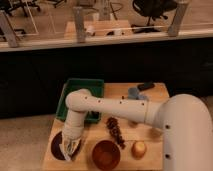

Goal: Wipe purple bowl with towel

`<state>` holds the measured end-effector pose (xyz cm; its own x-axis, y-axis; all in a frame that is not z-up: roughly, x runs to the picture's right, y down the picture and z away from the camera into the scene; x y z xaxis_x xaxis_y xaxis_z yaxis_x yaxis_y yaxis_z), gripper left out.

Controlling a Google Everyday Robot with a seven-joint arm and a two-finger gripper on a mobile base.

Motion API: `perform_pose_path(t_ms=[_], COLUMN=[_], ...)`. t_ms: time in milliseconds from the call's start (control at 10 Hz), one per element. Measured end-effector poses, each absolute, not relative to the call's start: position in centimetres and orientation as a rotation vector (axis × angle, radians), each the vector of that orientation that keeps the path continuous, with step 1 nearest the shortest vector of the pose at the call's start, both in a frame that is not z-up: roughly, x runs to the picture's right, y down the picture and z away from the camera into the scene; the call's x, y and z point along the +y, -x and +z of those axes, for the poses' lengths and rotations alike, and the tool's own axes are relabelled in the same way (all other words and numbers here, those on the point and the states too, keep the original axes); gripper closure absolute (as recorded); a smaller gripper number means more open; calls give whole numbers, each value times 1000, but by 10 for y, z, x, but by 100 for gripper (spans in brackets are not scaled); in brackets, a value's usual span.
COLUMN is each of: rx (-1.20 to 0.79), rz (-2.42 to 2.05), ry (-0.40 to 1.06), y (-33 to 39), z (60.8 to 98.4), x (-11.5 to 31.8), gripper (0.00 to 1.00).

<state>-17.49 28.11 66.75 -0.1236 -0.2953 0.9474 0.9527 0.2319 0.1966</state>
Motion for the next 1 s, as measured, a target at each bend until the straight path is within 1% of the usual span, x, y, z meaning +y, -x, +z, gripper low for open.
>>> perform_pose_path(t_ms=[400,800,1000], rx=[-1184,-1128,-1117], rz=[-1210,-1110,-1105], ry=[763,720,703], y=[153,154,161], z=[679,706,711], x=[277,260,256], gripper=[100,100,100])
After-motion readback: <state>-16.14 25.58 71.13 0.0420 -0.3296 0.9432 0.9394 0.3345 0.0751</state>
